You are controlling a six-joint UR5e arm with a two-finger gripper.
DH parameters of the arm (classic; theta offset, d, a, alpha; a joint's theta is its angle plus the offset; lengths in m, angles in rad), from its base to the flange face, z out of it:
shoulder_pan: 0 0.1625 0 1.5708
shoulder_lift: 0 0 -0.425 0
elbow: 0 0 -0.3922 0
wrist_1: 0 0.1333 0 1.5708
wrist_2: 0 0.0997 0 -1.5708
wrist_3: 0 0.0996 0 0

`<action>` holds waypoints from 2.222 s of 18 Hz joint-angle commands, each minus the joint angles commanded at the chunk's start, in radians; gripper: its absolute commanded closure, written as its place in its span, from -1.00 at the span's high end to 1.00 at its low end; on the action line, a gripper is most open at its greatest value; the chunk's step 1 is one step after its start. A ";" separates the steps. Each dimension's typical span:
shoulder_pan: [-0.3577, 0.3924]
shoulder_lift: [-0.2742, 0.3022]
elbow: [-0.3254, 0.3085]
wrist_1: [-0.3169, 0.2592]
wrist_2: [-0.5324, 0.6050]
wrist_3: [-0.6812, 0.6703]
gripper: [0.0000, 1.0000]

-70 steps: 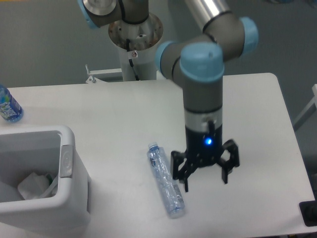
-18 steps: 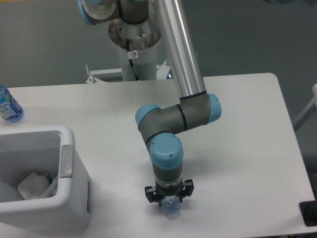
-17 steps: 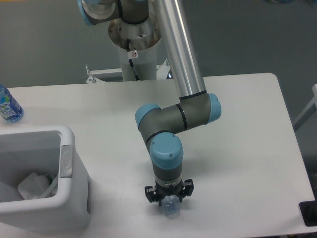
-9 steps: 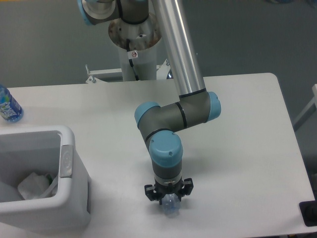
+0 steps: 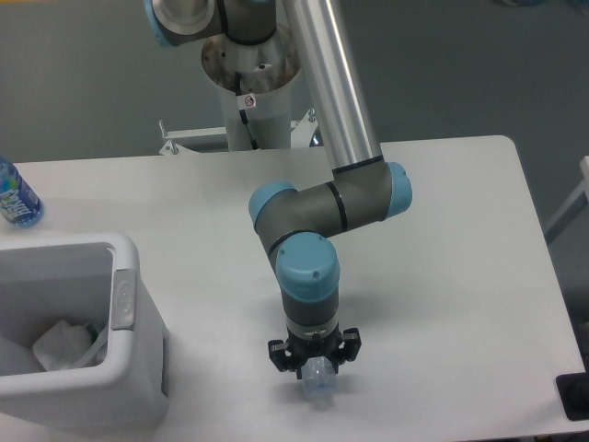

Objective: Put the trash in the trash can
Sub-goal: 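Close the gripper around the bottle's cap end, then lift the bottle and carry it over the white bin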

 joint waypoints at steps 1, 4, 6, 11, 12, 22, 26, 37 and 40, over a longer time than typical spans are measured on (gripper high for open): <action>0.005 0.011 0.000 0.002 -0.008 0.000 0.26; 0.021 0.038 0.017 0.002 -0.064 -0.001 0.26; 0.035 0.063 0.040 0.002 -0.129 -0.001 0.25; 0.057 0.095 0.142 0.015 -0.288 -0.052 0.25; 0.058 0.107 0.161 0.021 -0.313 -0.076 0.25; 0.049 0.172 0.276 0.090 -0.440 -0.175 0.25; 0.000 0.195 0.296 0.129 -0.445 -0.181 0.25; -0.133 0.229 0.304 0.141 -0.445 -0.195 0.26; -0.162 0.223 0.302 0.141 -0.445 -0.195 0.26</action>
